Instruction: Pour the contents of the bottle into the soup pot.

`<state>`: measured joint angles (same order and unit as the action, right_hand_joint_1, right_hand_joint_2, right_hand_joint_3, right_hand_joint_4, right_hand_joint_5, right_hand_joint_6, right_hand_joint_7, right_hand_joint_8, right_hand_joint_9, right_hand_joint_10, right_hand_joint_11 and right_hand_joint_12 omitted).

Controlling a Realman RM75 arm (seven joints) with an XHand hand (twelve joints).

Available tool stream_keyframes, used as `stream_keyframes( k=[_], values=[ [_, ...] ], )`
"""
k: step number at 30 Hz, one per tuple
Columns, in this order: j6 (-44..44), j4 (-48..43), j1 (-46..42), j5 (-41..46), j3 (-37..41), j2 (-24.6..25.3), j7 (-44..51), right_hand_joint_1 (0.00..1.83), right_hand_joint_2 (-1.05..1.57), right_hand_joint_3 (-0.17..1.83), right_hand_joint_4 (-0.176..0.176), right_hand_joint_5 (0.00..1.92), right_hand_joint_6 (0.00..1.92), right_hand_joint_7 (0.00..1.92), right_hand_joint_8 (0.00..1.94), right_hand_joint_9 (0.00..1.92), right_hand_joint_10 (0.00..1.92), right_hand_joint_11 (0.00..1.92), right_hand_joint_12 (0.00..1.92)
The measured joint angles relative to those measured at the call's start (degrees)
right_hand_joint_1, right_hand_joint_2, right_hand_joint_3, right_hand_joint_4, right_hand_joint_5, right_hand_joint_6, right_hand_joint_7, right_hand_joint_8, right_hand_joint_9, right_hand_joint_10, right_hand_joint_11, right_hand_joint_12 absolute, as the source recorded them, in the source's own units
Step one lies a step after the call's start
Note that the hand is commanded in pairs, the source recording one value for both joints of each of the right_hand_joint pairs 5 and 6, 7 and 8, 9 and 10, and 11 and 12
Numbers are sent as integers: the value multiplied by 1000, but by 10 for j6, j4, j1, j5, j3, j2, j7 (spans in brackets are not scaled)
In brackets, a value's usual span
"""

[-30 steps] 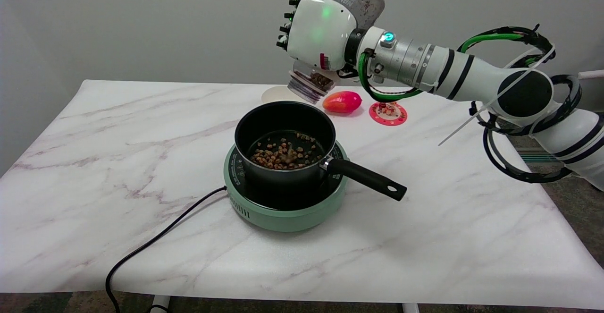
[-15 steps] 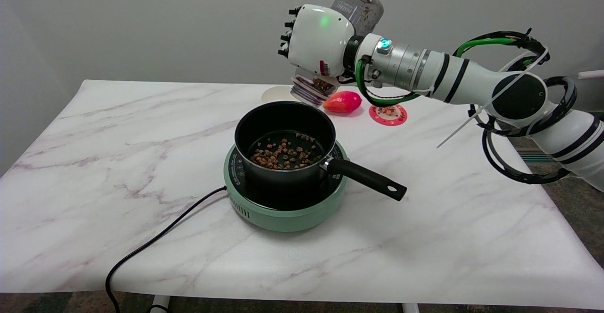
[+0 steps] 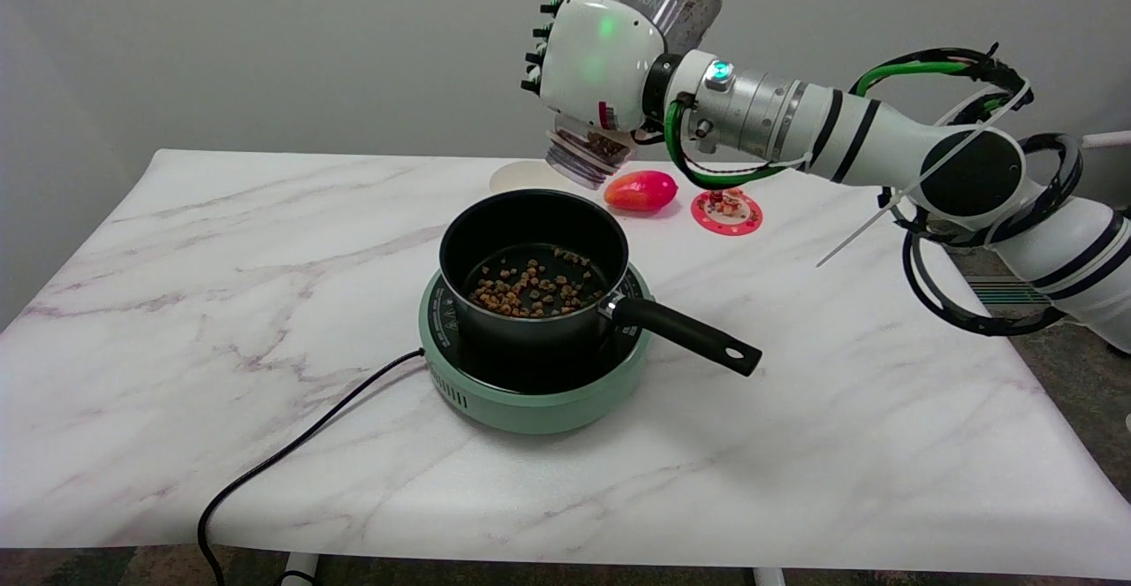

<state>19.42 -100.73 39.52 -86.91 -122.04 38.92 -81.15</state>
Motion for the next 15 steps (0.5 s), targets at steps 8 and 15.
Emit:
stream_keyframes(
  k=[8, 15],
  values=[
    [3, -8, 15, -8, -1, -1, 1, 1335, 1265, 530, 0, 1920, 1920, 1920, 1920, 1403, 1403, 1234, 1234],
    [6, -24, 21, -11, -2, -1, 1, 1329, 1269, 526, 0, 1920, 1920, 1920, 1920, 1405, 1405, 1244, 1244]
  ],
)
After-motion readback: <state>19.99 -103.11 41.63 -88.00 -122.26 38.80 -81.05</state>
